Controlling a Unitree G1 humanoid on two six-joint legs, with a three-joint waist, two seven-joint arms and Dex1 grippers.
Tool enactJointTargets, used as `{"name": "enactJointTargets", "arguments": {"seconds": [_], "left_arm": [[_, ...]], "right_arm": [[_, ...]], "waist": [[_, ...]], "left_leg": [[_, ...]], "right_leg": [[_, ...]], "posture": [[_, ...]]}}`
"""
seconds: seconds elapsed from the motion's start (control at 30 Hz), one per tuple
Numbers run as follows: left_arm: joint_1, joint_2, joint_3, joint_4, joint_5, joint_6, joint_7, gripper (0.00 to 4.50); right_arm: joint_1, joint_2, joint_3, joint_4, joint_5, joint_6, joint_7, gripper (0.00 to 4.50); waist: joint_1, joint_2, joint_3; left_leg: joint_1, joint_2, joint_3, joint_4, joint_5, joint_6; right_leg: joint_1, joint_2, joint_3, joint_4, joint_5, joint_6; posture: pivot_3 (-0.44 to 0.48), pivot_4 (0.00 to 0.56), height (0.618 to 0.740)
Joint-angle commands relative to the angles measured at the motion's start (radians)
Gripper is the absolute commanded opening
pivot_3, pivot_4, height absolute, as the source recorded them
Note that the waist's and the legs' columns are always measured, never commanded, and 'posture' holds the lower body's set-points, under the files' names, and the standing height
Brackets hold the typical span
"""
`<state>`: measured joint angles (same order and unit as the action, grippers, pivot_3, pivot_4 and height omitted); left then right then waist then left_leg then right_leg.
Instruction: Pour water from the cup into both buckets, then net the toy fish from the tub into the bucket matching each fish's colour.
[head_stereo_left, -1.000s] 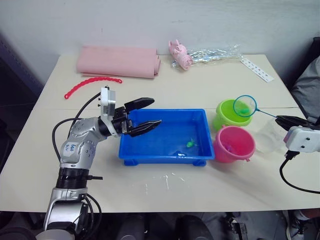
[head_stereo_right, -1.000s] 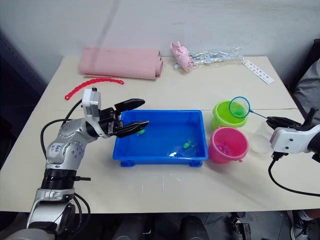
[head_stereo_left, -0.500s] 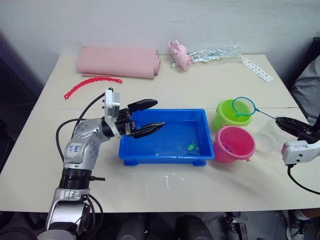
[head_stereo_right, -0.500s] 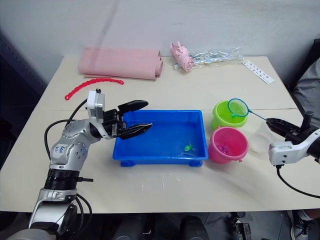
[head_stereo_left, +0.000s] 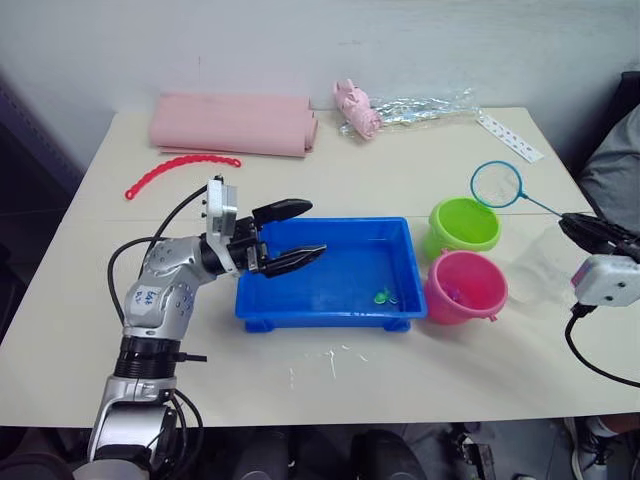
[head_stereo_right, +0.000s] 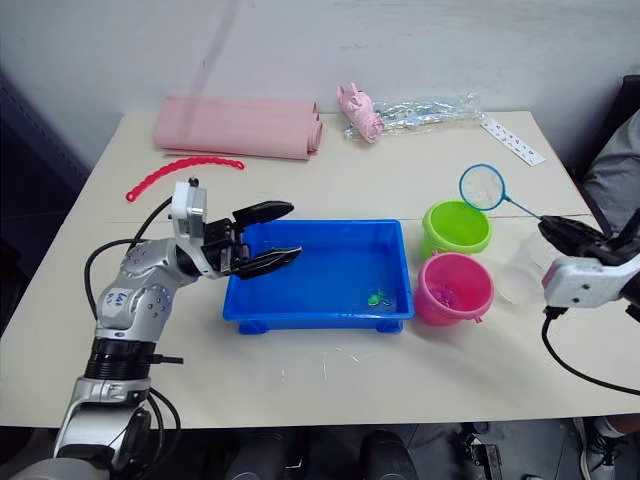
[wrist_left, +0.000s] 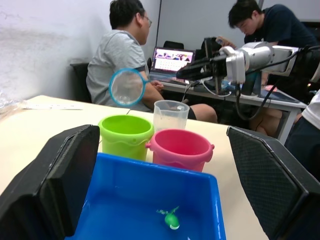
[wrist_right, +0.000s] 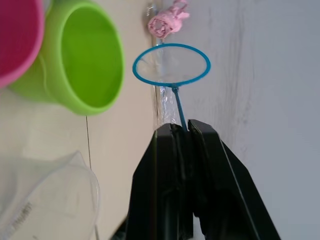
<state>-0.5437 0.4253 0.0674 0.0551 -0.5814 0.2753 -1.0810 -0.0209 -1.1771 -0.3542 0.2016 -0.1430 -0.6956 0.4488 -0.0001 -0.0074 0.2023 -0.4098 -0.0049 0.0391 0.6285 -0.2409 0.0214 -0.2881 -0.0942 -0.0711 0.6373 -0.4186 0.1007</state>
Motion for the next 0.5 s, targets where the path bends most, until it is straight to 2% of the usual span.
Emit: {"name": "enactJointTargets", "arguments": {"seconds": [0.03, 0.13, 0.3, 0.5], "left_arm": [[0.070, 0.120, 0.092, 0.003, 0.005, -0.044, -0.070, 4.46], [0.104, 0.155, 0.111, 0.009, 0.020, -0.064, -0.079, 4.46], [0.168, 0.184, 0.117, -0.033, 0.027, -0.072, -0.080, 4.46], [0.225, 0.204, 0.083, -0.077, 0.048, -0.080, -0.102, 4.46]], "right_arm": [[-0.188, -0.035, 0.174, -0.259, 0.467, 0.285, 0.326, 0.00], [-0.297, -0.017, 0.291, -0.316, 0.495, 0.394, 0.436, 0.00], [-0.498, 0.046, 0.496, -0.282, 0.332, 0.431, 0.616, 0.00], [-0.618, 0.115, 0.616, -0.183, 0.185, 0.405, 0.745, 0.00]], "waist": [[-0.002, 0.000, 0.000], [-0.013, 0.001, 0.000], [-0.001, 0.000, 0.001], [-0.001, 0.000, 0.001]], "left_leg": [[0.000, 0.000, 0.000, 0.000, 0.000, 0.000], [0.000, 0.001, 0.000, 0.000, 0.000, 0.000], [0.001, 0.001, -0.001, 0.002, 0.000, 0.000], [-0.001, 0.000, -0.002, 0.001, 0.000, 0.000]], "right_leg": [[0.000, 0.000, 0.000, 0.000, 0.000, 0.000], [0.000, 0.001, 0.000, 0.000, 0.000, 0.000], [0.000, -0.001, 0.001, -0.001, 0.000, 0.000], [0.000, -0.002, 0.000, -0.001, 0.000, 0.000]], "posture": [[0.000, 0.150, 0.740], [0.000, 0.150, 0.740], [0.000, 0.150, 0.740], [0.000, 0.150, 0.740]]}}
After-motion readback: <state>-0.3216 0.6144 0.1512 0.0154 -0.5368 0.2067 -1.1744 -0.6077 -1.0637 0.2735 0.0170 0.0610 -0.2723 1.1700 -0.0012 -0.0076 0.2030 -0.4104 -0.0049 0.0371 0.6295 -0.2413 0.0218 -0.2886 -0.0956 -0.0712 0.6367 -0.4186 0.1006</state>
